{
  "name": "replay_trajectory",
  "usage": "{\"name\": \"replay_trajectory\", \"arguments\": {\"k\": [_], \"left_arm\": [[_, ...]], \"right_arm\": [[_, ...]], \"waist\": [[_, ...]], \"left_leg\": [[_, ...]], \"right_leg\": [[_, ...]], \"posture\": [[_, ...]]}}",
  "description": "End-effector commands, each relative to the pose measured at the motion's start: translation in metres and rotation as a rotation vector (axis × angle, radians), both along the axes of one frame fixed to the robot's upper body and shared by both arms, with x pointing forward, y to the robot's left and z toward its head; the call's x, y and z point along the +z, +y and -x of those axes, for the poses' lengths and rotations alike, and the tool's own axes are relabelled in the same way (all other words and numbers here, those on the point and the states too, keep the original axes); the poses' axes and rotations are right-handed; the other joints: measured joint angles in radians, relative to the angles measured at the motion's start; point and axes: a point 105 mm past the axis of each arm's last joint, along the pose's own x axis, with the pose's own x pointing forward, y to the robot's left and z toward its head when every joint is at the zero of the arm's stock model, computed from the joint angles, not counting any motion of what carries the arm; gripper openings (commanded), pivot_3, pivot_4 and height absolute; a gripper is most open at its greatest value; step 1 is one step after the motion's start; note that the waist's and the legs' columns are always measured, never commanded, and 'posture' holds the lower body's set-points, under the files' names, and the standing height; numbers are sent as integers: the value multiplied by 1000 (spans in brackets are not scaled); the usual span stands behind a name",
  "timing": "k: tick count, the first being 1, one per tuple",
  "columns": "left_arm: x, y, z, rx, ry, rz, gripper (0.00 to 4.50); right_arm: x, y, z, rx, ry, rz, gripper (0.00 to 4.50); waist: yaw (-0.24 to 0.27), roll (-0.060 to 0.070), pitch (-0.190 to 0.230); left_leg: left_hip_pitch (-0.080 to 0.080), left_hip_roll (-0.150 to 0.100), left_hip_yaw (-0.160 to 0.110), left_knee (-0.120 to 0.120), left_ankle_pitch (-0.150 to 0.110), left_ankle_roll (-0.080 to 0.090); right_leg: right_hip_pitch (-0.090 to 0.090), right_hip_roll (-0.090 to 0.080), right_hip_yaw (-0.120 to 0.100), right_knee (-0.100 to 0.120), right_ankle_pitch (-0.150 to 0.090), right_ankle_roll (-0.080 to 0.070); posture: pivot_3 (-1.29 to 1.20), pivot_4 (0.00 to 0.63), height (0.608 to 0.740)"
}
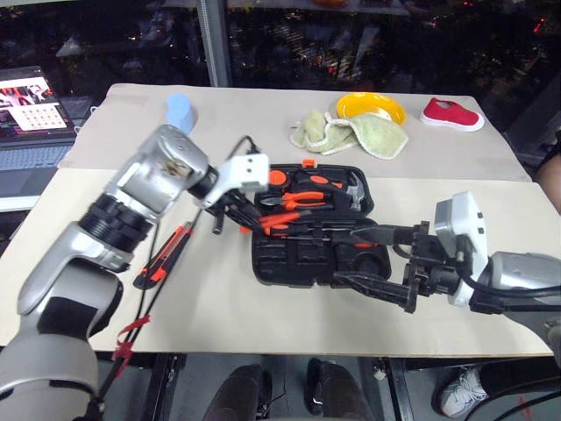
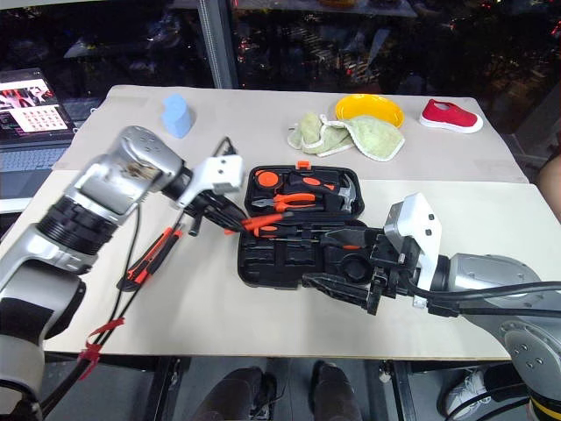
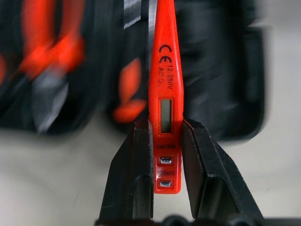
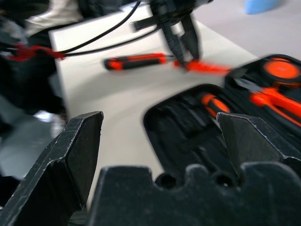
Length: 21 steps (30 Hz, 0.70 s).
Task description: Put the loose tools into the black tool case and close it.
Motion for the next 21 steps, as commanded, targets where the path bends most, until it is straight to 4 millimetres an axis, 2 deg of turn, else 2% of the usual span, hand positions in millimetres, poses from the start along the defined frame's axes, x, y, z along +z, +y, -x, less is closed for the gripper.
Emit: {"name": "replay_trajectory", "arguments": {"k": [1,7,13,16,21], "left_arm": [[-5,-15,-3,-21,-45,-64,407],[-26,-22,-4,15,31,-123,407],[-33,-34,-8,40,69,-120,407],[-33,-41,-3,25,103,-119,407],[-45,-36,-9,47,81,-171,407]], "right_arm": [[6,-1,2,-17,-47,-19,4500],[7,-4,2,-66,-63,-44,4500],[7,-9,-2,-122,-81,-66,4500],[8,-9,-3,-128,-91,-72,4500],[16,-9,-5,-133,-109,-130,4500]], "waist": [[2,0,0],[1,0,0],[5,0,0],[4,0,0],[3,0,0]], "left_leg": [[0,0,0,0,0,0],[-1,0,0,2,-1,2],[0,0,0,3,-1,3],[0,0,0,5,-2,4],[0,0,0,5,-2,4]], "right_leg": [[0,0,0,0,0,0],[0,0,0,0,0,0],[1,1,0,0,0,1],[2,1,0,1,0,2],[1,1,0,1,0,2]], "posture": [[0,150,732],[0,150,732],[0,150,732],[0,150,732],[0,150,732]]}}
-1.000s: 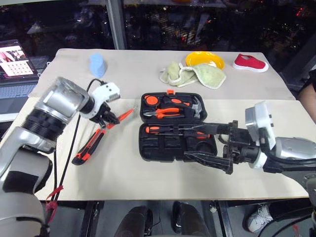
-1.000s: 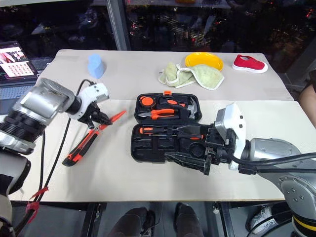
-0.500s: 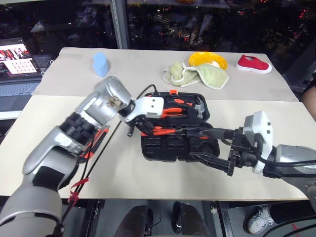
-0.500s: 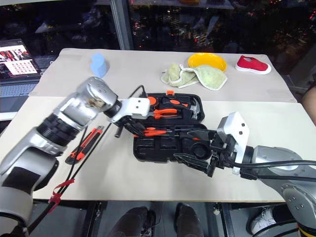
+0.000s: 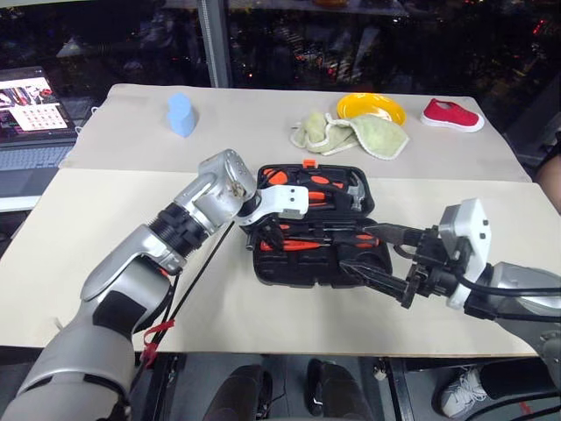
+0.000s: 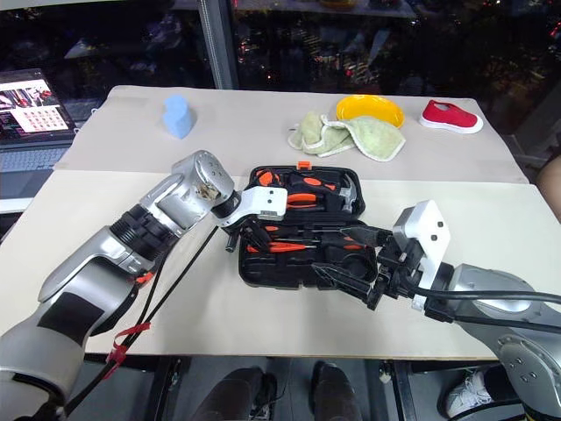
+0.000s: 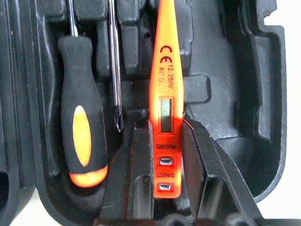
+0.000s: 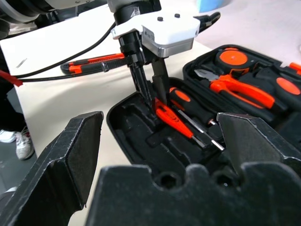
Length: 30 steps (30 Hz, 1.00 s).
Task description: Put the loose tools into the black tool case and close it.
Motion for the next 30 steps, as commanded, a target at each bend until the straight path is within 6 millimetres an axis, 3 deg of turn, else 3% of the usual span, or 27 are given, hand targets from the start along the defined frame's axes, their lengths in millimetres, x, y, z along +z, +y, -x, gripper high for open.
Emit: {"name": "replay_trajectory", "arguments": {"k": [1,7,9,17,20,21,26,30], "left_arm": [[-8,5,-5,22,-6,-46,407],[-9,0,-3,20,22,-20,407],[-8,-1,-3,21,16,-11,1407],[27,-6,3,-33,10,138,4224],[36,-3,3,-23,7,193,4224],[37,-2,2,-13,7,221,4009],[38,-4,1,-11,-3,346,2257],[36,-10,-1,-39,-44,560,724]], "right_arm": [[18,-2,2,-9,-77,-43,4500],[16,-1,2,-9,-73,-34,4500],[16,-2,2,-11,-73,-35,4500],[13,-2,3,-5,-61,-34,4500],[12,-2,4,-4,-58,-32,4500],[12,-2,4,-3,-56,-31,4500],[12,-3,4,4,-50,-19,4500],[14,-5,3,7,-46,-11,4500]], "waist": [[0,0,0],[-1,0,0],[0,0,0],[3,0,0],[1,0,0],[0,0,0],[-1,0,0],[1,0,0]], "left_leg": [[0,0,0,0,0,0],[0,0,0,0,0,0],[0,0,0,0,0,0],[-1,0,0,2,0,0],[-1,0,0,3,0,0],[-1,0,0,3,0,0],[-1,0,0,2,0,0],[0,0,0,2,0,0]], "right_leg": [[0,0,0,0,0,0],[0,0,1,0,0,0],[0,0,1,1,0,0],[0,0,0,0,0,1],[0,0,1,1,1,1],[0,0,1,1,1,1],[0,0,1,1,1,1],[0,0,1,1,1,1]], "posture": [[0,150,732],[0,150,732],[0,150,732],[0,150,732],[0,150,732],[0,150,732],[0,150,732],[0,150,732]]}}
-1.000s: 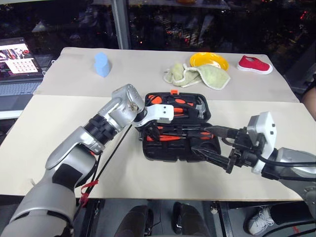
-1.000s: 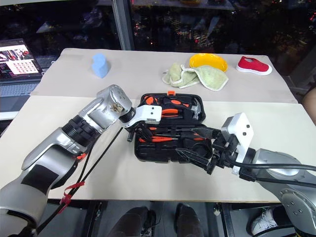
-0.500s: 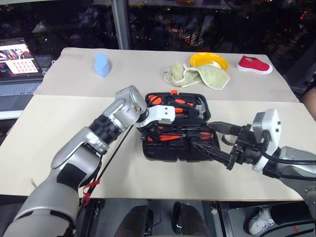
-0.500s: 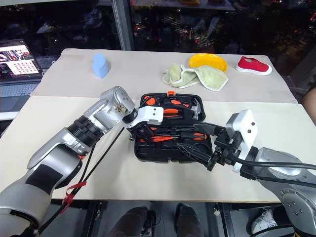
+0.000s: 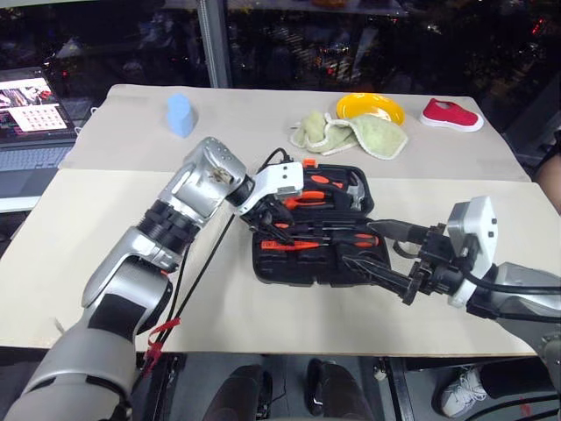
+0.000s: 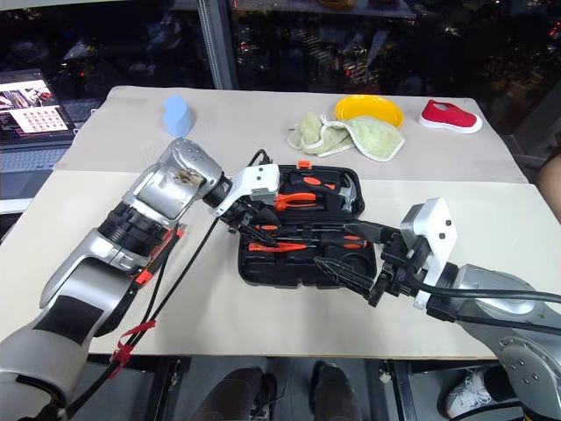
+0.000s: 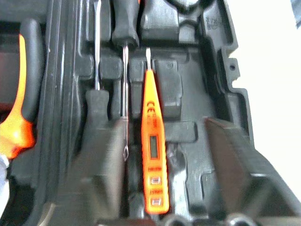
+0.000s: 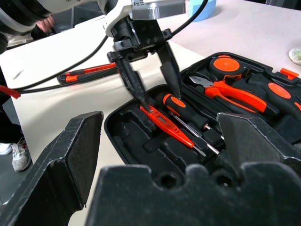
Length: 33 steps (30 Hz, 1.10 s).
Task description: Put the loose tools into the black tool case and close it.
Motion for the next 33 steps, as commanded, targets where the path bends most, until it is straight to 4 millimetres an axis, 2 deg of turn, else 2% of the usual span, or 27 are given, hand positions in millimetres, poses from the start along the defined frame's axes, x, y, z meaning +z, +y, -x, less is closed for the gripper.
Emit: {"name": "replay_trajectory", "arguments": {"k": [1,2,7,10,13,33], "left_arm": [[13,-8,-2,-29,-87,207,318],[9,-7,-2,-12,-67,217,63],[-10,1,-1,0,-60,243,63],[-11,0,-3,10,-100,339,63],[-20,2,-8,43,-98,356,63],[-57,7,-4,-33,-126,235,63]], "right_arm": [[13,-2,3,10,-48,-1,4500],[13,-2,3,11,-45,-1,4500],[12,-2,5,19,-37,4,4500],[14,-4,4,9,-33,-9,4500],[13,-5,3,1,-30,-9,4500],[16,-6,3,-13,-13,-40,4500]], "waist": [[2,0,0],[2,0,0],[1,0,0],[1,0,0],[4,0,0],[2,0,0]], "left_leg": [[0,0,0,0,0,0],[0,0,0,0,0,0],[0,0,0,0,0,0],[0,0,0,0,0,0],[0,0,0,0,0,0],[0,0,0,0,0,0]], "right_leg": [[0,0,0,0,0,0],[0,0,0,0,0,0],[0,0,0,0,0,0],[0,0,0,0,0,0],[0,0,0,-1,0,0],[0,-1,0,-1,1,0]], "posture": [[0,150,732],[0,150,732],[0,150,732],[0,150,732],[0,150,732],[0,150,732]]}}
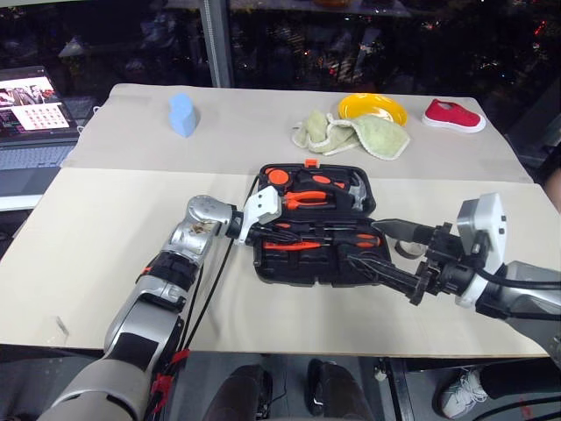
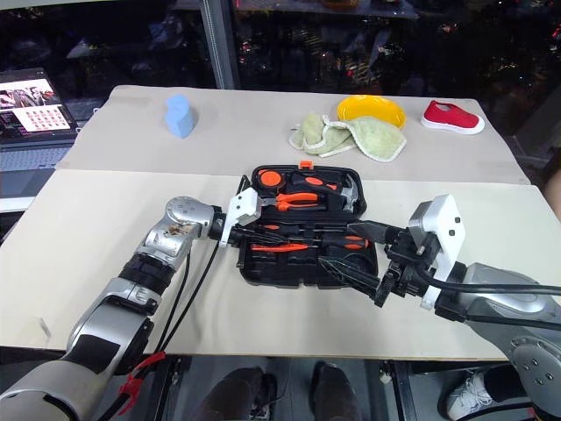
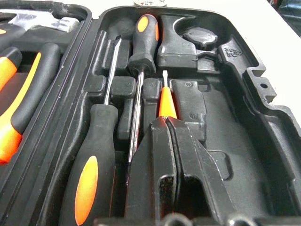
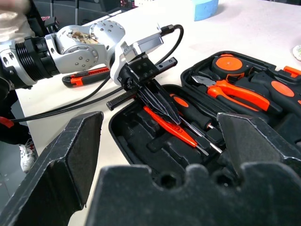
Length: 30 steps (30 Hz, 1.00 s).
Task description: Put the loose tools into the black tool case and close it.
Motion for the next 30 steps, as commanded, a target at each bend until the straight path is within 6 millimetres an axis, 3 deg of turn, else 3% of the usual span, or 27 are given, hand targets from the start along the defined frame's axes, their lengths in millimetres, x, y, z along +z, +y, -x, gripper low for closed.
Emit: {"name": "replay_trajectory", "arguments": {"k": [1,12,15,25,28,30], "left_arm": [[-10,1,1,-18,-35,-45,63],[-28,5,-8,28,-39,-92,63],[-25,7,-8,34,-17,-71,63],[-6,29,-3,69,-25,-14,63],[33,47,-4,137,19,58,63],[55,61,1,175,43,84,564]], "right_arm": [[13,-1,0,-4,-44,-11,4500],[12,0,1,-5,-40,-16,4500],[12,1,1,0,-41,-15,4500],[15,1,-10,32,-48,-2,4500],[16,4,-13,64,-55,5,4500],[16,6,-14,90,-59,21,4500]], "waist": [[0,0,0],[0,0,-7],[0,0,-7],[-23,0,-8],[-30,0,-7],[-34,0,-7]], "left_leg": [[0,0,0,0,0,0],[4,0,0,0,-1,2],[6,0,0,0,-5,9],[6,0,3,-2,-2,2],[6,1,3,-3,-1,2],[3,1,4,-2,-1,2]], "right_leg": [[0,0,0,0,0,0],[4,0,0,0,0,0],[6,0,0,0,0,0],[3,0,3,0,0,0],[3,0,3,0,0,0],[0,1,4,1,0,0]], "posture": [[0,150,732],[0,150,732],[0,150,732],[0,150,732],[0,150,732],[0,150,732]]}}
